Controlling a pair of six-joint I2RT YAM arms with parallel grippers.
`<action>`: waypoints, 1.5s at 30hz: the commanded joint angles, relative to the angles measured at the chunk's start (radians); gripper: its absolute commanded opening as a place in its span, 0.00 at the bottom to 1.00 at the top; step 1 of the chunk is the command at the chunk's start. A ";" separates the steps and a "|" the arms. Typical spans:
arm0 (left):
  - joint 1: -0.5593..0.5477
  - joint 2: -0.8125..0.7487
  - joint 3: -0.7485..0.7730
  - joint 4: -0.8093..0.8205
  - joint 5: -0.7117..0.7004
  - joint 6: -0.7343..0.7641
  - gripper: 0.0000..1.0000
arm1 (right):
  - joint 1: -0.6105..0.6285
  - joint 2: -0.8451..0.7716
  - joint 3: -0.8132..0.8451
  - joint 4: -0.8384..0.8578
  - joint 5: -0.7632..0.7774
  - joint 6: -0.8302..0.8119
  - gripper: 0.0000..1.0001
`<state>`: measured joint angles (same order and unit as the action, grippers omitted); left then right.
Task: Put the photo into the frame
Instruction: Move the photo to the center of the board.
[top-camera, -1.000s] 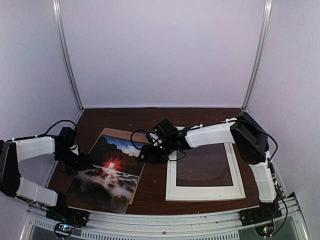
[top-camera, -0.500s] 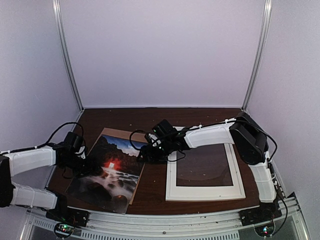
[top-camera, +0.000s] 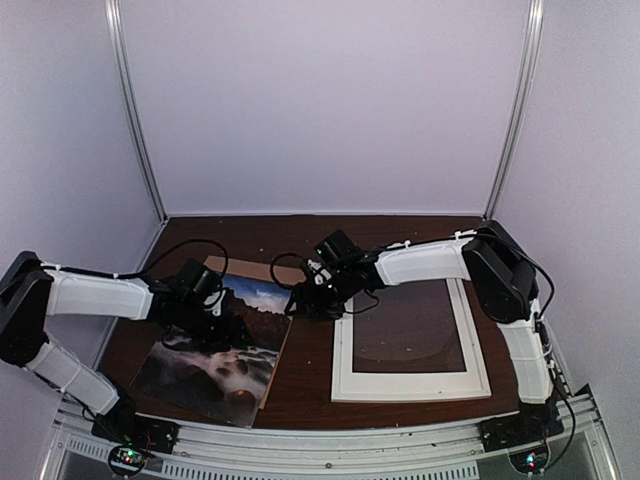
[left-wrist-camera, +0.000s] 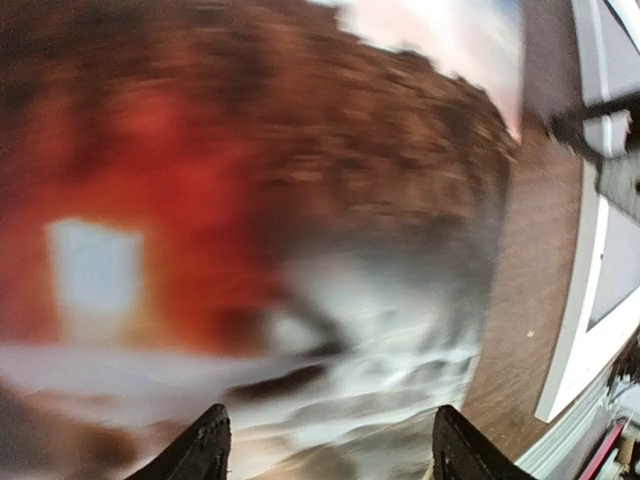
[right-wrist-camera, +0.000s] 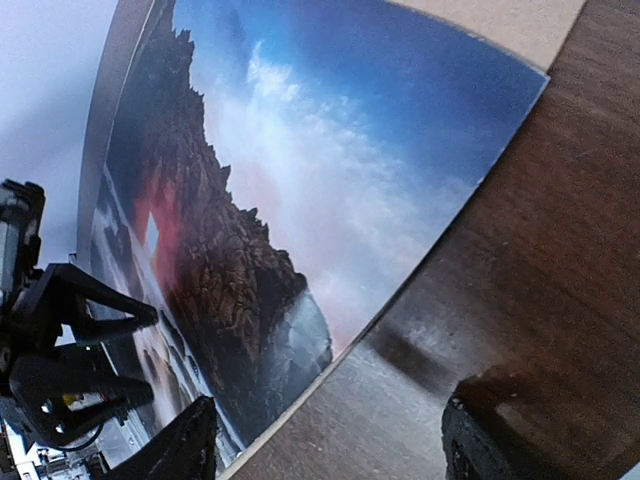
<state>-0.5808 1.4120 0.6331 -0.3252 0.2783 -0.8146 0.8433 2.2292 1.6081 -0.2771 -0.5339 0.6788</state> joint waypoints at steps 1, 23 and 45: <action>-0.119 0.160 0.079 0.019 0.055 -0.032 0.69 | -0.054 -0.008 -0.003 -0.104 0.027 -0.053 0.76; -0.158 0.055 0.320 -0.396 -0.324 0.178 0.82 | -0.067 -0.191 -0.150 -0.199 0.074 -0.196 0.78; 0.235 -0.229 0.000 -0.561 -0.547 0.053 0.98 | 0.149 -0.174 -0.214 -0.070 -0.023 -0.121 0.80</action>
<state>-0.3676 1.1854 0.6704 -0.8669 -0.1848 -0.7025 0.9951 2.0655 1.4139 -0.3729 -0.5507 0.5579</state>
